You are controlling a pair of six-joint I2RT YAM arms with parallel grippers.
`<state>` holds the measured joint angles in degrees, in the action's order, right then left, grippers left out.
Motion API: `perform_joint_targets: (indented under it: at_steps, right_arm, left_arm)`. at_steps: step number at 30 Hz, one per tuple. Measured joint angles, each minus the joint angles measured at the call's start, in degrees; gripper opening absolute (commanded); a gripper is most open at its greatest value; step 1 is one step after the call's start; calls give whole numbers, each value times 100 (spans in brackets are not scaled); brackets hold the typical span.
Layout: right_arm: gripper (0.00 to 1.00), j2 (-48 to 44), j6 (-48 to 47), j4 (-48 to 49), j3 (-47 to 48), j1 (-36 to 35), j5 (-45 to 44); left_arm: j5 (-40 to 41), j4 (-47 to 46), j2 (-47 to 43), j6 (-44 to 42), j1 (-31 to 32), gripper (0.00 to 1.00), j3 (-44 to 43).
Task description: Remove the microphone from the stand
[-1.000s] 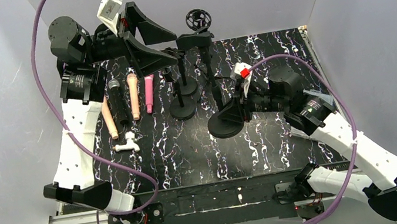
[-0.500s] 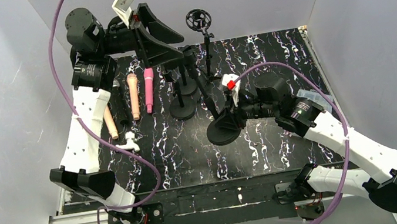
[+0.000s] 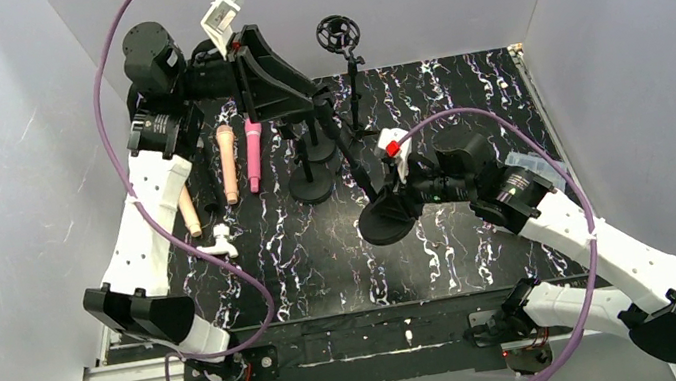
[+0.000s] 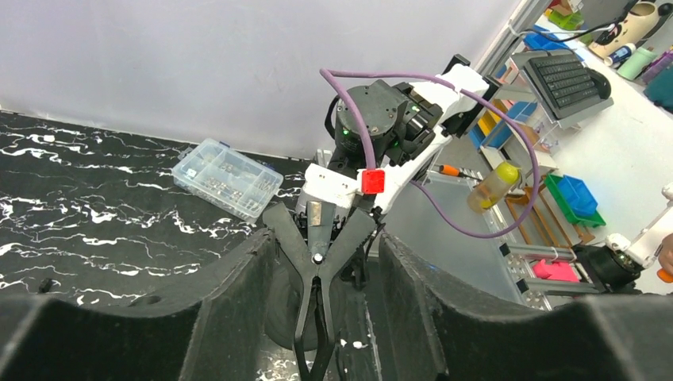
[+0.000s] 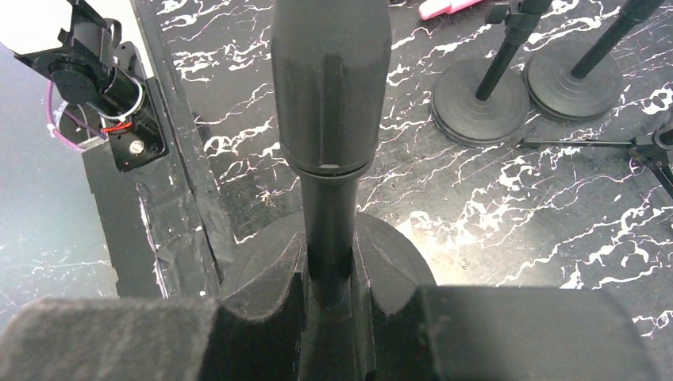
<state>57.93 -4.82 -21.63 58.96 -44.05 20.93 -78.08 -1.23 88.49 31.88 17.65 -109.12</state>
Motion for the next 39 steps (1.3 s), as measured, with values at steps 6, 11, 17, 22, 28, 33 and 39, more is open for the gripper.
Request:
perform_joint_targets:
  at_steps: [6,11,17,22,28,33,39]
  right_arm:
    - [1,-2,-50,-85,0,-24,-20]
    - [1,-9,-118,-101,0,-28,-15]
    - [1,-31,-90,-98,0,-28,76]
    - [1,-61,-26,-96,0,-28,160]
    - [1,-57,13,-70,2,-28,243]
    - [1,-52,59,59,2,-28,234]
    - [1,4,177,275,9,-28,179]
  left_arm:
    - [50,337,-120,-304,20,43,138]
    - [68,658,-299,-673,22,52,341]
    - [-20,1180,-404,-1167,22,54,374]
    - [-81,1329,-407,-1287,22,44,374]
    - [17,1364,-409,-1353,122,30,420]
    - [133,1373,-420,-1397,249,27,658]
    - [313,1558,-422,-1600,479,25,918]
